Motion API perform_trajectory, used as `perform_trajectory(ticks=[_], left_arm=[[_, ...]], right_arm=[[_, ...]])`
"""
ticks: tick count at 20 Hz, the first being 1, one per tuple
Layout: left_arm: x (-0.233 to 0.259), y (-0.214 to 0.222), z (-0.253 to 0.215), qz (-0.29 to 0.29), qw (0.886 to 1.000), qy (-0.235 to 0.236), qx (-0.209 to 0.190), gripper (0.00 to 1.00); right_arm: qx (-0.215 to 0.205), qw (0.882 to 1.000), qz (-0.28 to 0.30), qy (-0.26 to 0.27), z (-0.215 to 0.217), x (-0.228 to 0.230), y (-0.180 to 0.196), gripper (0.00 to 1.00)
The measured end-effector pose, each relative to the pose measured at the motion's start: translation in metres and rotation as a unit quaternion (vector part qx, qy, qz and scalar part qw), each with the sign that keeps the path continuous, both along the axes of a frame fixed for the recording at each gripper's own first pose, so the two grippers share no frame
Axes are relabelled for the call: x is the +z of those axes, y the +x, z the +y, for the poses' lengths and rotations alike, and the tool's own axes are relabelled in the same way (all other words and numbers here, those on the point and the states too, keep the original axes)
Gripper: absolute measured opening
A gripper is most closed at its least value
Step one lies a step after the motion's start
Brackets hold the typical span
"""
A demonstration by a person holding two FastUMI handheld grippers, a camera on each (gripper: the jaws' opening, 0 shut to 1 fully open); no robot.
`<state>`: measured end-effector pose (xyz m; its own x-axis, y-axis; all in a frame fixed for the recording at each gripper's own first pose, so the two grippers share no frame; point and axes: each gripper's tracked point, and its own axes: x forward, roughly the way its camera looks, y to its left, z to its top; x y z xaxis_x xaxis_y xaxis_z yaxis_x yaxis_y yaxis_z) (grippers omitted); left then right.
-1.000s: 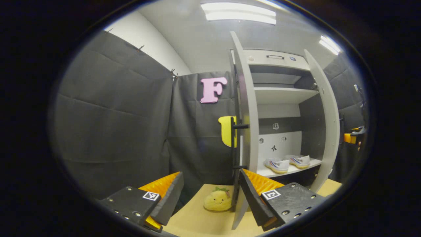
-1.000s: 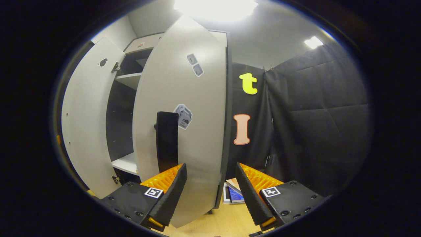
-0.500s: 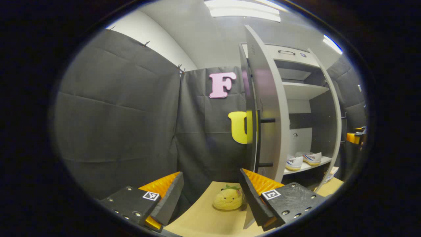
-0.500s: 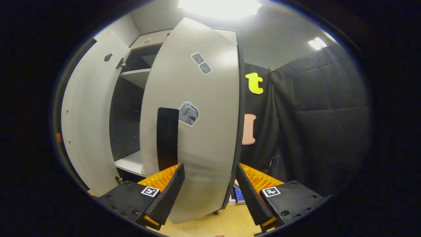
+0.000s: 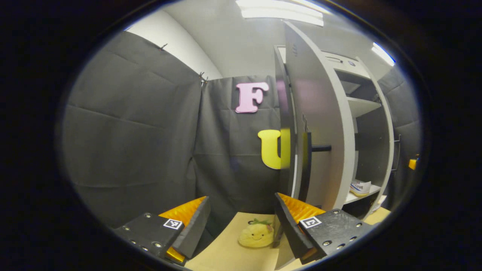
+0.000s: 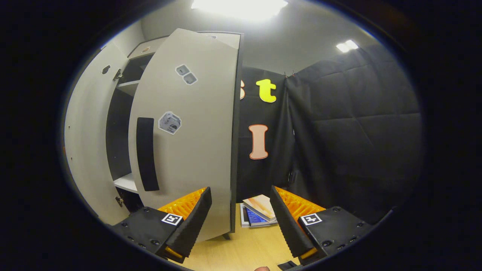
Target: Grab one shoe with the right hand and put it into the shoe cabinet, grab the other shoe with the left hand and put it into the shoe cabinet; then close the right door with the right hand and the left door with the left hand.
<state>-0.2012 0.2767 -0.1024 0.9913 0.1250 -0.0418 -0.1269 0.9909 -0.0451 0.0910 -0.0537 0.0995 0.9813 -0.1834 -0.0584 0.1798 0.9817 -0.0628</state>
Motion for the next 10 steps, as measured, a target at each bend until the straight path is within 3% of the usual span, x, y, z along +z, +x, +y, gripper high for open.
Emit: perform_trajectory(ticks=[2, 10], left_arm=[[0.004, 0.001, -0.001, -0.004, 1.0, 0.018, 0.008, 0.94], [0.005, -0.003, -0.024, 0.006, 1.0, 0.01, 0.007, 0.94]], right_arm=[[-0.006, 1.0, 0.002, 0.002, -0.012, -0.004, -0.003, 0.98], [0.014, 1.0, 0.009, 0.017, -0.018, -0.015, 0.006, 0.98]])
